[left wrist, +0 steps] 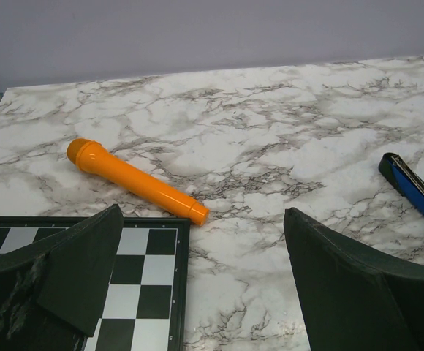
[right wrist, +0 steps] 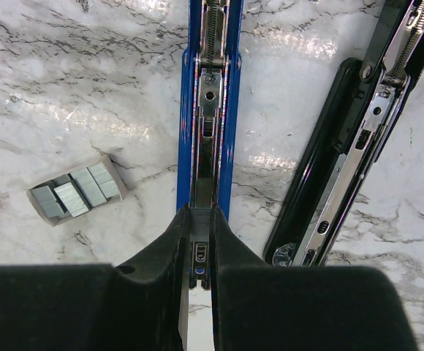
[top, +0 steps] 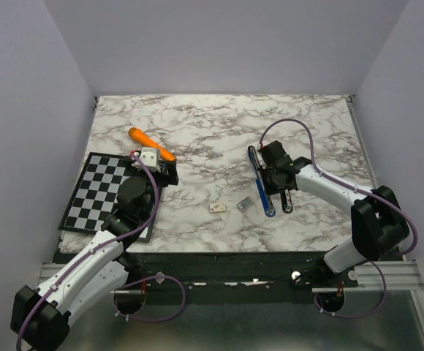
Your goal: Load the staples into the stapler
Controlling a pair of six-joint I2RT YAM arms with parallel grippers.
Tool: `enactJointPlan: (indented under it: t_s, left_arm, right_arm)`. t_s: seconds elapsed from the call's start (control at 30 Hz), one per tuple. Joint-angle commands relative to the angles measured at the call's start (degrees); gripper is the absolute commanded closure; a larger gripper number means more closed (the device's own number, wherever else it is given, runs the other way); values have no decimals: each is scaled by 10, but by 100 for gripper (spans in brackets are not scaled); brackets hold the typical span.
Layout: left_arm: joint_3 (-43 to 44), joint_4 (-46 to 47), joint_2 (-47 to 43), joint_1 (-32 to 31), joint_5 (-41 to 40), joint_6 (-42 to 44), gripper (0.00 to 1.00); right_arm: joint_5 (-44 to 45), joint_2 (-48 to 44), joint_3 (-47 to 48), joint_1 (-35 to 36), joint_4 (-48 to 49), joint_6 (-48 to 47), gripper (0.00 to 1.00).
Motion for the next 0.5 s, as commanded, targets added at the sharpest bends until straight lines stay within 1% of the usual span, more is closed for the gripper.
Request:
enactJointPlan:
  t_s: [0.0,0.47]
  left_arm:
    - [1,13,-5,2,9,-2,1]
    - [1,12,-4,2,9,-1,1]
  right_arm:
    - [8,6,5,-2,4,-9,87]
    - [-5,21,-2,-2,9,-14,87]
